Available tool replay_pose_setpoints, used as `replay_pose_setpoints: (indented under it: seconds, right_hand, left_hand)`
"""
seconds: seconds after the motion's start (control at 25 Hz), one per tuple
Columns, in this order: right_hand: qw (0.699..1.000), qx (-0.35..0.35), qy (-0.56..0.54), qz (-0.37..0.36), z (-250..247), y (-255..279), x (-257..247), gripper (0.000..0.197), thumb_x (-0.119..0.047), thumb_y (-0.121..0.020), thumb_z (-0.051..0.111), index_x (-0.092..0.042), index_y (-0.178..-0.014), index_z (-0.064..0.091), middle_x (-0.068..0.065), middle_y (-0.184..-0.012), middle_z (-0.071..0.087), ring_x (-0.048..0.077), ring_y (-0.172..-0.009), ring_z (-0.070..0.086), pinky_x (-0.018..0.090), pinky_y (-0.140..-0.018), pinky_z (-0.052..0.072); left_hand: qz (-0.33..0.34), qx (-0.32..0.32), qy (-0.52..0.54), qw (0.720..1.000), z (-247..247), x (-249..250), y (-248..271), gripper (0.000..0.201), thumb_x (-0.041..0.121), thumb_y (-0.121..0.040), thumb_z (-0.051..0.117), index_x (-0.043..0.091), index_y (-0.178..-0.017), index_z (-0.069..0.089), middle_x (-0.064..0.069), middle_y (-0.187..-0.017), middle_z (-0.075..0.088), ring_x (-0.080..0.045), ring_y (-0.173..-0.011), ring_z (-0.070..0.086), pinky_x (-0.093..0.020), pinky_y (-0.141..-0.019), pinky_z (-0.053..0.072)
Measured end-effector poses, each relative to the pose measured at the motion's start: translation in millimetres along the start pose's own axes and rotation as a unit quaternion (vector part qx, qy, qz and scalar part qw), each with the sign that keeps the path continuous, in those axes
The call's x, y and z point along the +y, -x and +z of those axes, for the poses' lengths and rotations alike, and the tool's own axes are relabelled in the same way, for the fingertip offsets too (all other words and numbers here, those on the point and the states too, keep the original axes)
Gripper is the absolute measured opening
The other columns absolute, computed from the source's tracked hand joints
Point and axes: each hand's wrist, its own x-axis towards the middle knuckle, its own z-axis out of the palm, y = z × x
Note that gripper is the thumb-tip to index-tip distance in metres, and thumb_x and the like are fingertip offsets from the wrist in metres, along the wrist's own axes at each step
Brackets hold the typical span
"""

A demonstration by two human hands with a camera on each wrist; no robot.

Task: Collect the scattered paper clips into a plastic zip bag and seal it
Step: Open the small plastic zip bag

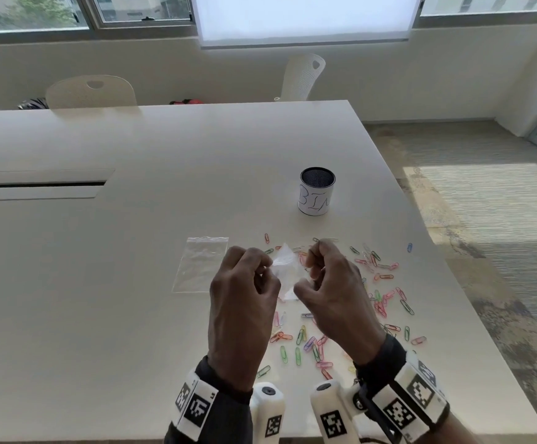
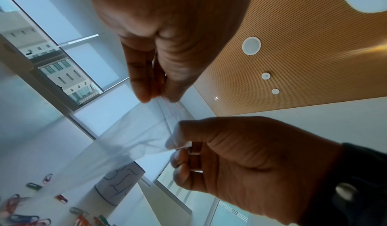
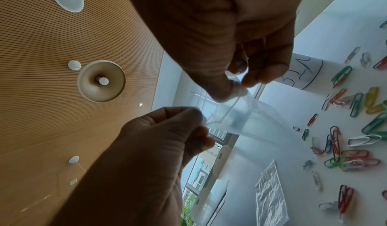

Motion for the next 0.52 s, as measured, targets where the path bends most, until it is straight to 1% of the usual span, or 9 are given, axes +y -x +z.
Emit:
replay_pose_setpoints:
  seconds: [0.04,0.12,0.2,0.24,0.32,0.4,0.44,0.48,0.52]
  right_hand:
    - [1.000,0.001,0.000,-0.001,-1.0,-0.6,-0.5,0.028,-0.009,-0.086,0.071,-0.024,-0.091,0.048,-0.009,-0.078,0.050,0.004,-0.064,0.045,0.015,-0.060,0.046]
    - [1.000,-0.008,-0.012,-0.010,-2.5,-2.3,-3.7,0.023,-0.022,-0.090,0.075,-0.025,-0.092,0.052,-0.009,-0.081,0.056,0.005,-0.064,0.052,0.016,-0.060,0.049]
    - [0.999,-0.023,-0.024,-0.013,-4.0,-6.0,-7.1,0.021,-0.037,-0.093,0.074,-0.026,-0.092,0.057,-0.007,-0.081,0.063,0.004,-0.065,0.060,0.016,-0.058,0.051]
    - [0.999,-0.033,-0.029,-0.010,-5.4,-9.6,-7.4,0.020,-0.039,-0.095,0.072,-0.025,-0.091,0.059,-0.007,-0.080,0.065,0.002,-0.064,0.061,0.014,-0.058,0.051]
    - [0.998,-0.051,-0.027,-0.006,-9.1,-20.3,-4.2,0.019,-0.036,-0.098,0.069,-0.023,-0.086,0.063,-0.007,-0.074,0.065,-0.004,-0.060,0.059,0.009,-0.057,0.049]
    - [0.998,-0.063,0.000,-0.011,-11.0,-36.4,3.9,0.017,-0.031,-0.098,0.071,-0.020,-0.084,0.069,-0.008,-0.072,0.066,-0.002,-0.058,0.057,0.009,-0.057,0.049]
    - [0.997,-0.070,0.012,-0.015,-9.4,-46.8,8.5,0.014,-0.028,-0.097,0.073,-0.018,-0.086,0.073,-0.008,-0.074,0.070,-0.001,-0.061,0.061,0.010,-0.059,0.050]
    - [0.996,-0.081,0.025,-0.021,-6.6,-57.9,14.4,0.011,-0.024,-0.096,0.074,-0.016,-0.089,0.077,-0.007,-0.078,0.074,0.003,-0.068,0.067,0.011,-0.063,0.053]
    - [0.994,-0.096,0.037,-0.029,-1.5,-70.2,19.9,0.008,-0.019,-0.096,0.075,-0.013,-0.093,0.080,-0.004,-0.083,0.077,0.008,-0.074,0.072,0.016,-0.069,0.057]
  left_hand:
    - [-0.001,0.004,-0.001,1.000,-1.5,-1.5,-0.4,0.017,-0.002,-0.083,0.081,0.012,-0.089,0.073,0.006,-0.088,0.061,0.004,-0.071,0.060,-0.003,-0.067,0.047]
    - [-0.003,0.008,-0.002,1.000,-6.0,-5.1,-1.1,0.017,-0.001,-0.083,0.083,0.012,-0.090,0.075,0.006,-0.090,0.063,0.002,-0.072,0.063,-0.004,-0.069,0.050]
    - [-0.005,0.014,-0.013,1.000,-12.5,-10.3,-2.6,0.015,0.002,-0.084,0.083,0.013,-0.092,0.076,0.004,-0.092,0.065,-0.004,-0.072,0.066,-0.009,-0.069,0.055]
    - [-0.007,0.020,-0.022,1.000,-16.4,-13.9,-4.3,0.015,0.002,-0.084,0.084,0.013,-0.092,0.077,0.004,-0.092,0.066,-0.007,-0.073,0.067,-0.012,-0.069,0.057]
    - [-0.014,0.037,-0.040,0.998,-25.2,-23.0,-7.9,0.015,0.001,-0.083,0.083,0.013,-0.092,0.078,0.003,-0.093,0.067,-0.011,-0.073,0.068,-0.016,-0.070,0.057]
    - [-0.029,0.056,-0.059,0.996,-34.4,-32.2,-11.5,0.016,0.001,-0.083,0.083,0.013,-0.092,0.079,0.002,-0.095,0.068,-0.013,-0.073,0.069,-0.007,-0.072,0.051]
    - [-0.035,0.065,-0.067,0.995,-38.5,-35.7,-13.5,0.016,0.001,-0.083,0.083,0.014,-0.093,0.079,0.001,-0.095,0.068,-0.014,-0.072,0.070,-0.003,-0.072,0.047]
    - [-0.038,0.072,-0.074,0.994,-41.5,-38.0,-14.3,0.016,0.001,-0.084,0.082,0.014,-0.093,0.079,0.000,-0.095,0.068,-0.015,-0.071,0.069,-0.002,-0.071,0.046]
    - [-0.039,0.078,-0.080,0.993,-44.1,-39.7,-14.9,0.016,0.001,-0.084,0.081,0.014,-0.093,0.079,0.000,-0.094,0.068,-0.016,-0.071,0.069,-0.003,-0.070,0.045]
